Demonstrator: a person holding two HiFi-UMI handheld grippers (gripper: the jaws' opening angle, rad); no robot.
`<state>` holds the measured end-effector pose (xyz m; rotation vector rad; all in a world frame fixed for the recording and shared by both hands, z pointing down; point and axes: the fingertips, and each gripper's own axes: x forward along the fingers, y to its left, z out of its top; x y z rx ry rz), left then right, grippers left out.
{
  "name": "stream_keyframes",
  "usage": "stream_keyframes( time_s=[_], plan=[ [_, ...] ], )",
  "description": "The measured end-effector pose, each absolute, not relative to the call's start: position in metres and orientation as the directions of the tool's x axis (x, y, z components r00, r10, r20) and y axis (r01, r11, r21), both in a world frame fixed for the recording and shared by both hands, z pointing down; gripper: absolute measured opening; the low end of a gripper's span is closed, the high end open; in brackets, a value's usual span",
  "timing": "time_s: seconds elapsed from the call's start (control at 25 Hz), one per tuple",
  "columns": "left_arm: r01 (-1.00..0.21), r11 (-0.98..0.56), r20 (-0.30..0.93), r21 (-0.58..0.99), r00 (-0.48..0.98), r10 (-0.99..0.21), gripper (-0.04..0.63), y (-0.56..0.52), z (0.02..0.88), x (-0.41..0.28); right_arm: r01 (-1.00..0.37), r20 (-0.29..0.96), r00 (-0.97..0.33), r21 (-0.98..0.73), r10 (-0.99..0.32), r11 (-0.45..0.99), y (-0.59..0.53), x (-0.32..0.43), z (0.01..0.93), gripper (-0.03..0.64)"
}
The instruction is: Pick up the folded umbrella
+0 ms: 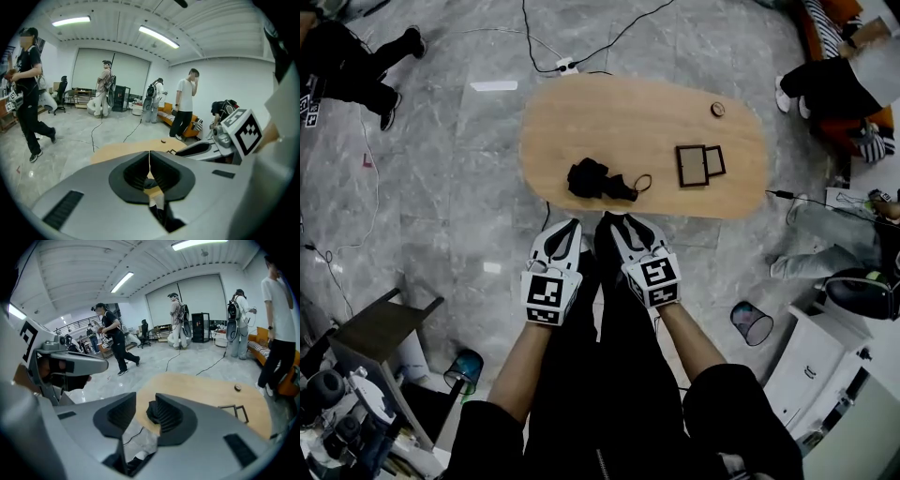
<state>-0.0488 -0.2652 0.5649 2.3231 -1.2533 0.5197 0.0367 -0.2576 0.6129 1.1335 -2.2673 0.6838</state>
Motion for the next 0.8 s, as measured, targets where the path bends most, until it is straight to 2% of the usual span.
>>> stream_keyframes(
  time_s=[0.52, 0.8],
  plan=[
    [-0.843, -0.489, 0.537, 0.221, 0.524, -0.661, 0.015, -0.269, 0.609, -0.040, -0.732, 0.741, -0.527, -0.146, -0.417, 0.666, -0.273, 0.027, 0.711, 0.160],
    [-0.852, -0.467, 0.554, 0.238, 0.514, -0.655, 0.015, -0.269, 0.636, -0.042, -0.723, 0.779, -0.511, -0.161, -0.363, 0.672, -0.278, 0.035, 0.755, 0.187]
  ],
)
